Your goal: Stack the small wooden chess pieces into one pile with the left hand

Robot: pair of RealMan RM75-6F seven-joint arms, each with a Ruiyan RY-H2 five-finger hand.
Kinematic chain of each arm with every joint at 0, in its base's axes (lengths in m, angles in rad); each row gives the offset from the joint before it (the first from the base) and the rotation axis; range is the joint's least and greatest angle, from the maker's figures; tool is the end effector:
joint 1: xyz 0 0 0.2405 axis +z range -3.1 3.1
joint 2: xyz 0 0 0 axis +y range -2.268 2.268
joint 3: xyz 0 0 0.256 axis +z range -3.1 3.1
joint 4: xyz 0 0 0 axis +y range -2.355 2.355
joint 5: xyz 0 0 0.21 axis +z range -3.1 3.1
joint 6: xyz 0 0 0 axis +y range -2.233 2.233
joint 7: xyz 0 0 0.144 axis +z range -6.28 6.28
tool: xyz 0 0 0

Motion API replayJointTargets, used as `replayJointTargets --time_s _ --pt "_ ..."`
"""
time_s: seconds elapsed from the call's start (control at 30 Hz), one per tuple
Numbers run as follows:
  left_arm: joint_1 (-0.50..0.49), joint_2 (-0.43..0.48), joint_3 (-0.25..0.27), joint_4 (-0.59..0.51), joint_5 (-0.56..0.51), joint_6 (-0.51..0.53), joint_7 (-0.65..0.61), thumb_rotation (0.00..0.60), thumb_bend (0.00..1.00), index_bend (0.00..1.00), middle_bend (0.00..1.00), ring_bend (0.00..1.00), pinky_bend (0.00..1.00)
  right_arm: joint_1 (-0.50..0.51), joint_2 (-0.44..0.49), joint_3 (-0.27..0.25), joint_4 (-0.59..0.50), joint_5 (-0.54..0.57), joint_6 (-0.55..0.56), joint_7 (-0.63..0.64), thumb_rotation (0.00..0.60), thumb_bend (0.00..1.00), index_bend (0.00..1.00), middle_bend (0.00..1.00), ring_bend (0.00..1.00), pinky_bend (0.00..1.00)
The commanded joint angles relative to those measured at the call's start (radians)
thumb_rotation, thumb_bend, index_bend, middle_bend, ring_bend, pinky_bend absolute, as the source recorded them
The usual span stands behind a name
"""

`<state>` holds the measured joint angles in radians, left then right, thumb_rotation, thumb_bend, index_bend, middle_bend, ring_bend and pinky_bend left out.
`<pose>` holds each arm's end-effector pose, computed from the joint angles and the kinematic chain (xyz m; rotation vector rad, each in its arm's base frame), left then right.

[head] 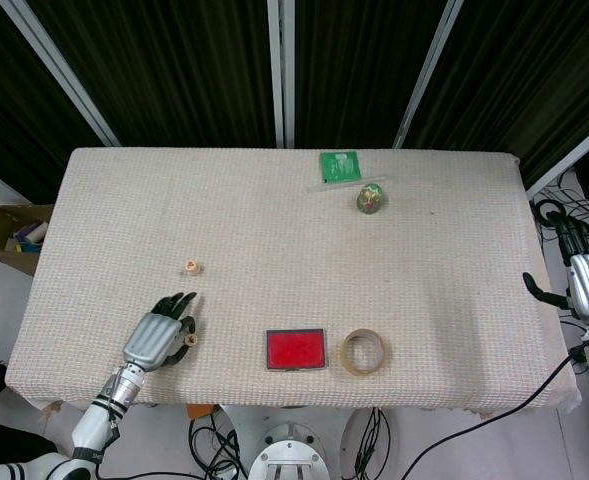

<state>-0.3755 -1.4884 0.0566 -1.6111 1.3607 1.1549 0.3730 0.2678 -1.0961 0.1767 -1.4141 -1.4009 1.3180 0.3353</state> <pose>-0.2323 0.2135 -0.0120 -1.8664 -1.0218 -0.7847 -0.3188 -0.2714 0.1976 1.3189 -0.9561 1.0894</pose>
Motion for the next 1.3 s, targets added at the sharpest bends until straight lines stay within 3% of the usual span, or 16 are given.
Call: replayJointTargets --time_s 0.03,0.37,0.57,0.7,0.83,1.3 --pt "0.001 -0.002 -0.001 0.002 -0.002 -0.003 0.000 0.600 0.36 0.45 0.04 0.02 0.13 0.000 0.000 0.000 0.000 0.001 -0.001 -0.001 0.600 0.26 0.00 0.08 0.00 0.00" --pt "0.003 0.021 -0.024 -0.017 0.027 0.023 -0.044 0.600 0.45 0.50 0.04 0.02 0.13 0.002 0.000 0.002 0.000 0.000 -0.001 -0.001 0.600 0.26 0.00 0.08 0.00 0.00" --pt "-0.041 0.094 -0.132 -0.048 -0.002 0.025 -0.111 0.600 0.45 0.50 0.04 0.02 0.13 0.006 0.001 0.002 -0.003 -0.004 -0.005 -0.004 0.600 0.26 0.00 0.08 0.00 0.00" --pt "-0.101 0.089 -0.214 0.005 -0.079 -0.039 -0.141 0.600 0.45 0.50 0.04 0.02 0.13 0.011 -0.002 0.001 -0.005 -0.008 -0.007 -0.006 0.600 0.26 0.00 0.08 0.00 0.00" --pt "-0.158 0.061 -0.263 0.072 -0.159 -0.110 -0.140 0.600 0.45 0.49 0.04 0.02 0.13 0.010 -0.005 0.001 -0.005 -0.007 -0.006 -0.007 0.600 0.26 0.00 0.08 0.00 0.00" --pt "-0.232 -0.017 -0.272 0.198 -0.285 -0.186 -0.080 0.600 0.42 0.48 0.04 0.02 0.13 -0.001 -0.002 -0.001 0.004 0.002 -0.002 0.003 0.600 0.26 0.00 0.08 0.00 0.00"
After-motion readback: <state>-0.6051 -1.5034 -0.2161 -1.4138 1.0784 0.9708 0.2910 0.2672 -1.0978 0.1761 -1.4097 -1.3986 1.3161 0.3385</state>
